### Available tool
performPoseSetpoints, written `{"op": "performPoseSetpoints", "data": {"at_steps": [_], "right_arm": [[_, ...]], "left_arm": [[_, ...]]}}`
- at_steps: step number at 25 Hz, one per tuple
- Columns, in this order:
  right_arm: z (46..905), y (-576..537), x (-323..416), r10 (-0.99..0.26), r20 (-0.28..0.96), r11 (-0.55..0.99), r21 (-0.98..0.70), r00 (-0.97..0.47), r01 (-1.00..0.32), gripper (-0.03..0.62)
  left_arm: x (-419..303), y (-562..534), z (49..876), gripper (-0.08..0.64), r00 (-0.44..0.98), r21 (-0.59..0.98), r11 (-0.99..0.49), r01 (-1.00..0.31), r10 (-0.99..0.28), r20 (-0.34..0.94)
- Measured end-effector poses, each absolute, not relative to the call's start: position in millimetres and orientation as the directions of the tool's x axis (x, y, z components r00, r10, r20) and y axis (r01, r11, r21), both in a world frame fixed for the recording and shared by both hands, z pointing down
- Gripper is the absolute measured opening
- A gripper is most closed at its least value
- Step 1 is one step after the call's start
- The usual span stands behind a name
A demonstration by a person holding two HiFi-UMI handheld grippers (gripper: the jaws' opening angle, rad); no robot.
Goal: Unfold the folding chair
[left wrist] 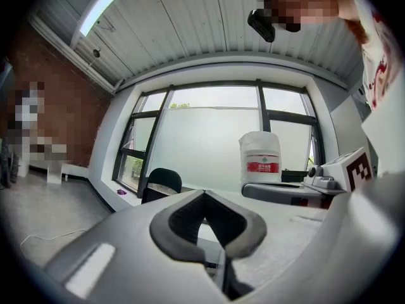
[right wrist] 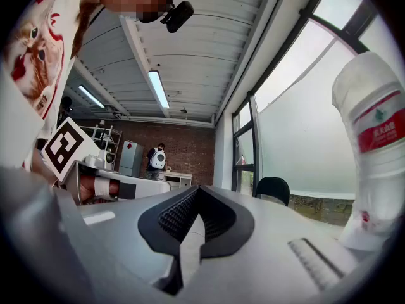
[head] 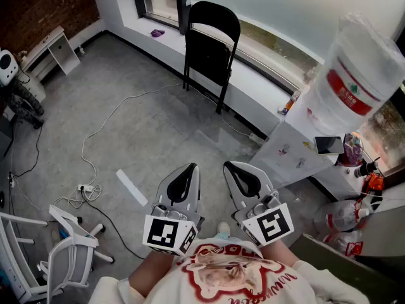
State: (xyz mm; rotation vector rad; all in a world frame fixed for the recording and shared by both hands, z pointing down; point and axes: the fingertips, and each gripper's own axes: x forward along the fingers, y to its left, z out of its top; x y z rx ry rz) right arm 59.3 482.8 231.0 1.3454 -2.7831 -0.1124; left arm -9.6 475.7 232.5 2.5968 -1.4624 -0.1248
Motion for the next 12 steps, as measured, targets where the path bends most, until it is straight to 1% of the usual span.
{"op": "performPoseSetpoints", "data": {"at_steps": [9, 12], "right_arm": [[230.8, 483.9, 52.5, -0.786, 0.023, 0.618, 0.091, -0.618, -0.781, 0.023], [227.3, 483.7, 50.3, -0.786, 0.000, 0.616, 0.092, -0.618, -0.783, 0.023]], "left_arm": [[-16.4, 475.9, 231.2, 0.000, 0.518, 0.182, -0.509, -0.842, -0.856, 0.002], [-17.8, 475.6, 230.6, 0.000, 0.518, 0.184, -0.509, -0.841, -0.855, 0.001]]}}
